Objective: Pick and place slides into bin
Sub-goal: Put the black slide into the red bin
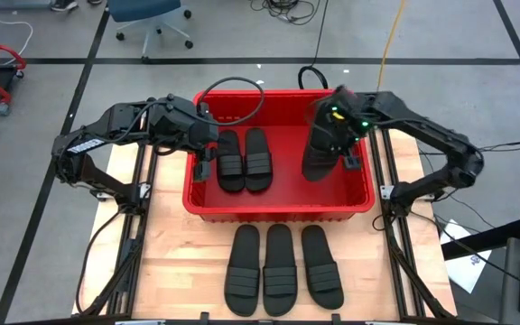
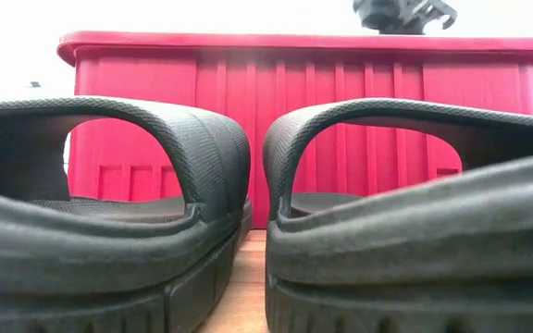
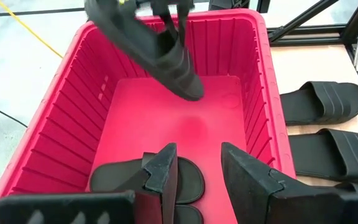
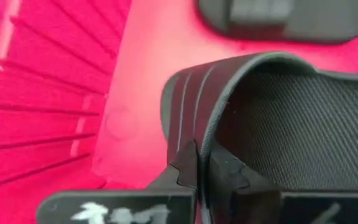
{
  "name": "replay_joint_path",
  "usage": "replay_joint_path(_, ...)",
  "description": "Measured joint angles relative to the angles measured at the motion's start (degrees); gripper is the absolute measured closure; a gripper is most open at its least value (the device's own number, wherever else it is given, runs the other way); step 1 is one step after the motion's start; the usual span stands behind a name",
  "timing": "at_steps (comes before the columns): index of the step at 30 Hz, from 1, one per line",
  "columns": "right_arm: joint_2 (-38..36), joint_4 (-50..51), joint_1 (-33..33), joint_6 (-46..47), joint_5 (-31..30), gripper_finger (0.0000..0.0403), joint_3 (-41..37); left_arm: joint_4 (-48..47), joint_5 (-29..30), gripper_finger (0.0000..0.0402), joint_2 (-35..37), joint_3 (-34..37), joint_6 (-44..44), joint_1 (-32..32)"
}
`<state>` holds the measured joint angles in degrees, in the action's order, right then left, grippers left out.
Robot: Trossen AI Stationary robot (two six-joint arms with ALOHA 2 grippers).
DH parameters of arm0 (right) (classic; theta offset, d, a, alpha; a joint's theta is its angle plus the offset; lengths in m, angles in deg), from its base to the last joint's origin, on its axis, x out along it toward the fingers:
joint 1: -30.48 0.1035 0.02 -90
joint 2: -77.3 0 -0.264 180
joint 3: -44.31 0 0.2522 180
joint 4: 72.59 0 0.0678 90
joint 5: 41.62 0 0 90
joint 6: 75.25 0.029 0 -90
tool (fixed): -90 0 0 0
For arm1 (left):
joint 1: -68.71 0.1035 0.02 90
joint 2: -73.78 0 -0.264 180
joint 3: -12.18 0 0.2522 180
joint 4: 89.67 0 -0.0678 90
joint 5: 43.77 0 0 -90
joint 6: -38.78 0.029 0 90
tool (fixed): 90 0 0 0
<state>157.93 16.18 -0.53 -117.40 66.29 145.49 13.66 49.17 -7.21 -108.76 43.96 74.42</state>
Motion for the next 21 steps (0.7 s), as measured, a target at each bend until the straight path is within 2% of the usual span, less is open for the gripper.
replay_joint_path(9, 10.42, 0.95, -1.29, -6.12, 0.09, 0.0402, -0.02, 0.0, 0.09, 0.0279, 0.0, 0.0, -0.52, 0.0)
replay_joint_path(18, 17.39, 2.86, -5.35, -2.83, 0.23, 0.0402, -0.04, 0.0, 0.09, 0.0279, 0.0, 0.0, 0.24, 0.0)
replay_joint_path(21, 18.72, 2.71, -5.47, -0.78, 3.03, 0.0402, -0.37, 0.0, 0.09, 0.0279, 0.0, 0.0, 0.4, 0.0)
